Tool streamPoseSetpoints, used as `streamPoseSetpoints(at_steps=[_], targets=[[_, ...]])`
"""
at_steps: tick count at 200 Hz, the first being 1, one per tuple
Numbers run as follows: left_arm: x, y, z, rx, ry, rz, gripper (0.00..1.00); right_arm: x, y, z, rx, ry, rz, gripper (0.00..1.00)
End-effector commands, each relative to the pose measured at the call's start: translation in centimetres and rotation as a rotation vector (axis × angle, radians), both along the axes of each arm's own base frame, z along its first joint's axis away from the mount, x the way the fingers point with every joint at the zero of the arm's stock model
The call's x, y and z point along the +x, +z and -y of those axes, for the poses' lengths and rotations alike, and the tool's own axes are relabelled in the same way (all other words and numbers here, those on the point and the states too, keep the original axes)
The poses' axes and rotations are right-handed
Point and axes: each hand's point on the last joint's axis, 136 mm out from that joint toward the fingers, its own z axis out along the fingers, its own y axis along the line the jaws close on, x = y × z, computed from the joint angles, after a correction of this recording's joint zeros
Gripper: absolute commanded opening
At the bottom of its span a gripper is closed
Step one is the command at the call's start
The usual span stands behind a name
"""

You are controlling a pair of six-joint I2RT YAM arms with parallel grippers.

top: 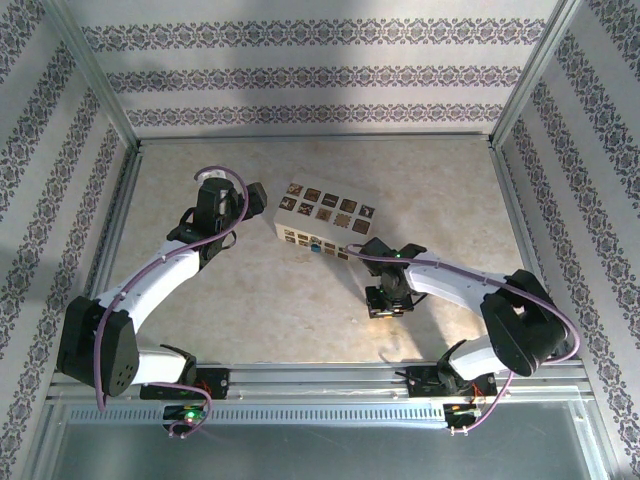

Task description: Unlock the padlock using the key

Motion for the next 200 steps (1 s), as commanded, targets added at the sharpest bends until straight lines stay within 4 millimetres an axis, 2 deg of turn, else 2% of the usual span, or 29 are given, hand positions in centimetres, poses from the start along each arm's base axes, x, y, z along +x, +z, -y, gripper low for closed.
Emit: streamPoseSetpoints(at_steps=[1, 127, 172, 200], targets=[[0.4, 1.1, 0.2, -0.011, 0.006, 0.035, 0.99, 0.5, 0.1, -0.6, -0.006, 0.015, 0.015, 0.22], [0.1, 2.0, -0.2, 0.007, 0.014, 0.050, 0.99, -0.6, -2.5, 0.4, -0.070, 0.016, -0.046, 0.09], [0.0, 2.5, -0.4, 0.018, 0.015, 0.063, 0.99, -0.2, -2.2, 0.8, -0.080, 0.009, -0.014, 0.00], [-0.3, 2.9, -0.5, 0.028, 0.010, 0.066, 0.99, 0.3, -1.4, 0.9, -0.070, 0.007, 0.032, 0.00]])
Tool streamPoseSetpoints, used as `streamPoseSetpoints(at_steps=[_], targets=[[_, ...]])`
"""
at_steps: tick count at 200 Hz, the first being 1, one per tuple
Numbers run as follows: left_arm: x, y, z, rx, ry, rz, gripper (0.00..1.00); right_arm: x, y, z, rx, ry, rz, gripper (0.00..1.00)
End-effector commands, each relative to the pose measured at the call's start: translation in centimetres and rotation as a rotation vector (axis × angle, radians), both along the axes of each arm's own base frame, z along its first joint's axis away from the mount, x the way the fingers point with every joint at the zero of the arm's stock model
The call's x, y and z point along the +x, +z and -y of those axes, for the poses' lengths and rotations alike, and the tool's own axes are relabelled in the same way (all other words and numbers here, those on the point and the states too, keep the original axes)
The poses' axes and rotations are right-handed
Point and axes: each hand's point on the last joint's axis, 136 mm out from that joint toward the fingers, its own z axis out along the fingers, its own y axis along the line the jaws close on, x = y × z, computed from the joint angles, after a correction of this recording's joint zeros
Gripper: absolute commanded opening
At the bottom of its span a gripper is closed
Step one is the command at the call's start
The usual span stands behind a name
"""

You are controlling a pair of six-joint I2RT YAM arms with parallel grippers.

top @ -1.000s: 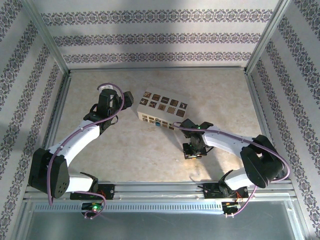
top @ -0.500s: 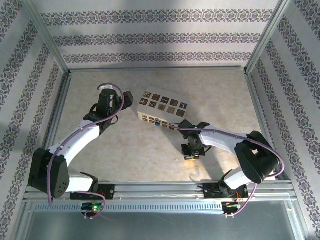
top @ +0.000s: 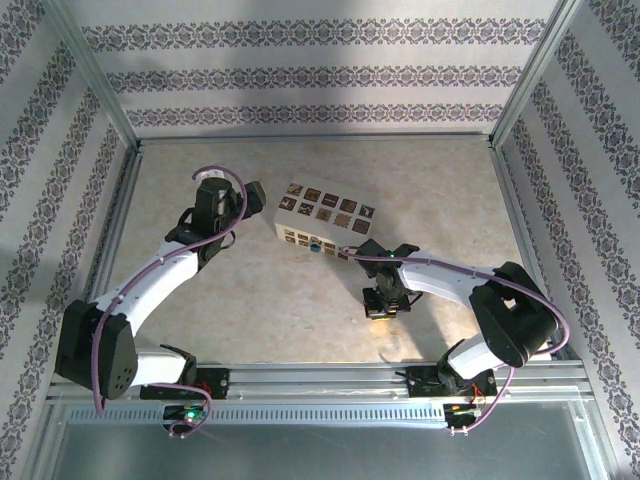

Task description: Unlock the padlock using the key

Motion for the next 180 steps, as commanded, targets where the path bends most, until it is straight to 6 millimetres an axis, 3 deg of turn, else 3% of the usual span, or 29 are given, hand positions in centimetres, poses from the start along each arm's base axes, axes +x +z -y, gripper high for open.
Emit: streamPoseSetpoints(at_steps=[1, 57, 116, 144, 180], targets=[[-0.1, 2.1, -0.1, 0.022, -0.002, 0.044, 0.99, 0.2, -0.3, 1.0, -0.048, 0.002, 0.049, 0.00], [-1.1, 3.7, 0.1, 0.010, -0.033, 0.060, 0.99, 2.5, 3.5, 0.6, 0.023, 0.035, 0.231, 0.00], [-2.4, 6.2, 1.8, -0.078, -0.125, 0.057, 1.00, 6.2, 10.8, 0.6, 0.186, 0.039, 0.545, 0.00], [-2.4, 7.7, 4.6, -0.183, -0.246, 0.075, 1.00, 8.2, 15.4, 0.2, 0.282, 0.079, 0.777, 0.00], [-2.4, 10.1, 8.9, -0.240, -0.426, 0.120, 0.88, 9.7, 21.3, -0.5, 0.382, 0.146, 1.041, 0.00]])
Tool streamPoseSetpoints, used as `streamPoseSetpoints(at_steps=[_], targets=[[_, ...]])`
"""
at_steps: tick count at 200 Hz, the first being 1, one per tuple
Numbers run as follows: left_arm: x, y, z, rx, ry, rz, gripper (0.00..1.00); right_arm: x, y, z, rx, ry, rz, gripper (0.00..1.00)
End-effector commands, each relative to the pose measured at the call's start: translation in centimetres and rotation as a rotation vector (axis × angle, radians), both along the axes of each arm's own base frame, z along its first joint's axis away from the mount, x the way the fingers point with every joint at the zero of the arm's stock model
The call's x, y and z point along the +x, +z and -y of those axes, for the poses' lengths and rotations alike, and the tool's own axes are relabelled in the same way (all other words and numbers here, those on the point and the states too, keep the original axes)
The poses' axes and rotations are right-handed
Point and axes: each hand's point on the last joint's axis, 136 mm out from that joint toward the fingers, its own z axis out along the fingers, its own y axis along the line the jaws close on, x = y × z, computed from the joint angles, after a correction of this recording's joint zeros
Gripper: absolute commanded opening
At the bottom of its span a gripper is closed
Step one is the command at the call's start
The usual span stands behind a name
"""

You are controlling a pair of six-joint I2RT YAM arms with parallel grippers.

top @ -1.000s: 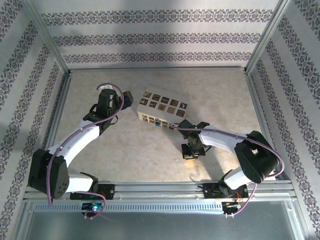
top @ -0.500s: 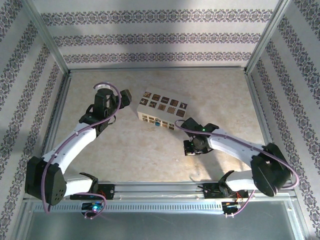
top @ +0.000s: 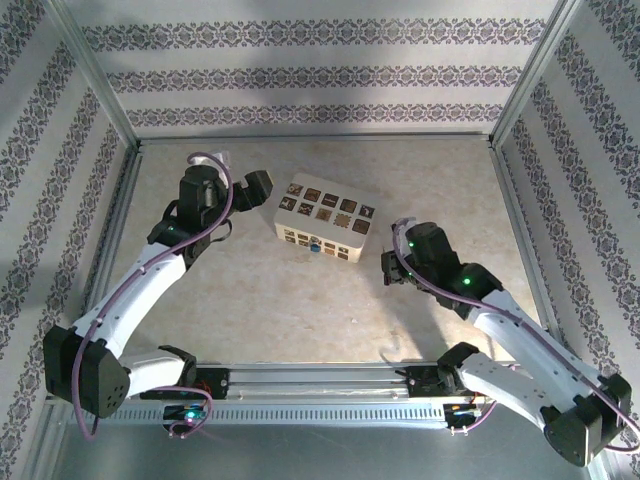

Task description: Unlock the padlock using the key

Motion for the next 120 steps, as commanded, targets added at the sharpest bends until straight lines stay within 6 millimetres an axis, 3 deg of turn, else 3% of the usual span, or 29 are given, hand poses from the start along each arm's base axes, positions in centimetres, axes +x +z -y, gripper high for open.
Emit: streamPoseSetpoints(at_steps=[1, 35, 56, 120], targets=[[-0.5, 2.9, 4.2, -0.071, -0.174, 0.059, 0.88, 1.8, 4.5, -0.7, 0.033, 0.056, 0.227, 0.00], [-1.2, 4.8, 8.5, -0.087, -0.325, 0.136, 0.74, 2.0, 8.2, -1.5, 0.046, 0.133, 0.379, 0.00], [-2.1, 5.9, 11.8, -0.099, -0.435, 0.196, 0.71, 2.0, 9.7, -2.1, 0.067, 0.176, 0.444, 0.00], [-4.7, 7.9, 20.0, -0.236, -0.688, 0.233, 0.61, 1.6, 11.5, -2.8, 0.121, 0.214, 0.549, 0.00]])
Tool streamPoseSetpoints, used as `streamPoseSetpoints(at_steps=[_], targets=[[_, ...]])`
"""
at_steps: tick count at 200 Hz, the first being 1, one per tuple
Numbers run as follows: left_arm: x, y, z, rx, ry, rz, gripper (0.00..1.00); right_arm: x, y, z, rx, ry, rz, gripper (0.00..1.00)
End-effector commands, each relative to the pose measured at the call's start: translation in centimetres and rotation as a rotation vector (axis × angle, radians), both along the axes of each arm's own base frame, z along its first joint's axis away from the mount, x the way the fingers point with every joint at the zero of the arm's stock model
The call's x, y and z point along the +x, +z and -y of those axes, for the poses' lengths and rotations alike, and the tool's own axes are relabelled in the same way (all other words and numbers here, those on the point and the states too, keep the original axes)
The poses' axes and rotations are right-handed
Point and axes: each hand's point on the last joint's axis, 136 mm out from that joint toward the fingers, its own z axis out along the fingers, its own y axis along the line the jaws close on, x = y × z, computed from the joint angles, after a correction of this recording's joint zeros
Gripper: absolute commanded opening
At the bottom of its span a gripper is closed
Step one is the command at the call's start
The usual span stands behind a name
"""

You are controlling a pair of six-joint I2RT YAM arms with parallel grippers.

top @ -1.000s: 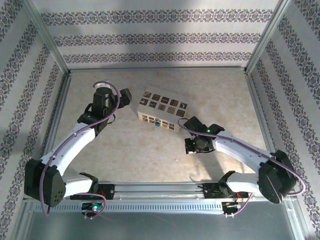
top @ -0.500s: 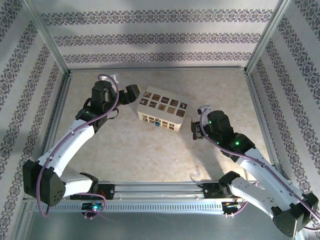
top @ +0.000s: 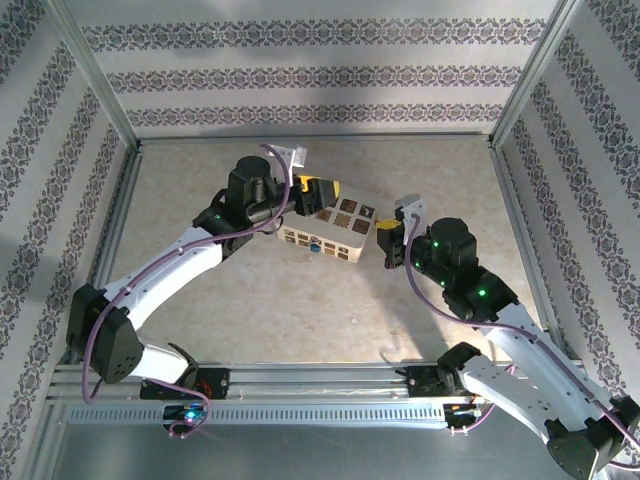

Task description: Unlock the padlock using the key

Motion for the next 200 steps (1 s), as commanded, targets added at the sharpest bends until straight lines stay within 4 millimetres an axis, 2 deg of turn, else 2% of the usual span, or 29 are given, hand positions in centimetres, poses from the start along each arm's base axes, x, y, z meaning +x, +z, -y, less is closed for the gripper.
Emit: streamPoseSetpoints(at_steps=[1, 37, 86, 130, 200], targets=[[-1.5, 3.4, 3.2, -0.119, -0.124, 0.074, 0.61, -0.1, 1.9, -0.3, 0.035, 0.029, 0.089, 0.00], [-2.6, 2.8, 6.6, -0.149, -0.218, 0.038, 0.57, -0.3, 2.2, -0.6, 0.045, 0.047, 0.101, 0.00], [-3.4, 2.5, 8.8, -0.167, -0.277, 0.014, 0.51, -0.4, 2.0, -0.7, 0.047, 0.053, 0.093, 0.00], [-3.7, 2.1, 9.4, -0.167, -0.292, 0.006, 0.47, -0.3, 1.8, -0.6, 0.042, 0.045, 0.085, 0.00], [-4.5, 1.5, 9.9, -0.090, -0.318, 0.024, 0.34, 0.1, 1.5, -0.1, 0.029, 0.011, 0.078, 0.00]])
